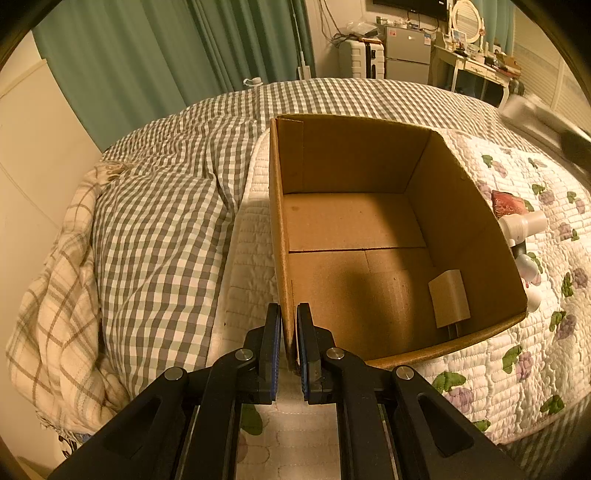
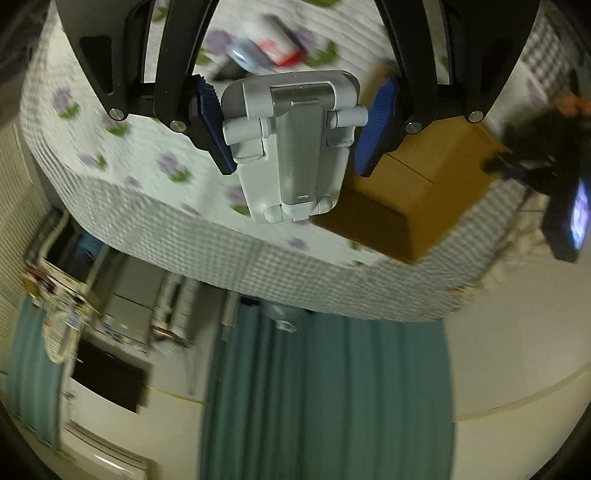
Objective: Organize rigid objects
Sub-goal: 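Carry the phone stand into the box and open the right gripper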
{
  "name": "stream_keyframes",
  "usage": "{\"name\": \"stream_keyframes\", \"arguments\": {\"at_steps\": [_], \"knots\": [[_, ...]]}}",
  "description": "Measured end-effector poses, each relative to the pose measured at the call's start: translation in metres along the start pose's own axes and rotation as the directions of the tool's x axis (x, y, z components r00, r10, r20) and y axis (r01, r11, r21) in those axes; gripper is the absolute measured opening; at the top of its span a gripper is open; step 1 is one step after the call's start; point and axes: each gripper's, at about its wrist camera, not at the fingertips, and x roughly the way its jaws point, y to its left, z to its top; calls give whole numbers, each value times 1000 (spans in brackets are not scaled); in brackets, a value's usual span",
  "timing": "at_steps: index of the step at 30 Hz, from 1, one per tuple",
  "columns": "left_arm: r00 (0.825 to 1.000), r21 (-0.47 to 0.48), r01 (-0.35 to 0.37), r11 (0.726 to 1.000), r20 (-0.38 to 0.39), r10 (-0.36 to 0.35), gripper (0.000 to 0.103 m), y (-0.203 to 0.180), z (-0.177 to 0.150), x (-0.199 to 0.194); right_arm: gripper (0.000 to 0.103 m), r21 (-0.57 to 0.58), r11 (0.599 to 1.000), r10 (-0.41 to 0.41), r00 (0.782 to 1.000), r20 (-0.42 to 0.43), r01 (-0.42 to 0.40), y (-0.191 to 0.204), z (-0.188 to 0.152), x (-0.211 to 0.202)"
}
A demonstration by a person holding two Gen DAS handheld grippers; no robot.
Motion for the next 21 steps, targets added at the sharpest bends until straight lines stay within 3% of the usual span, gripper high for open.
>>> {"name": "stream_keyframes", "arguments": {"at_steps": [9,17,21], "knots": [[1000,4,12,1000,8,-12,8,-1,0,2,66,-62,988,137,990,-31,-138,75,15,51],[1000,4,26,1000,16,-26,8,0,-2,1,65,-40,992,114,986,-123,-119,94,3,108],[999,5,30,1000,20,-30,8,0,-3,0,24,-35,993,106,982,-155,-113,90,-4,122]]}}
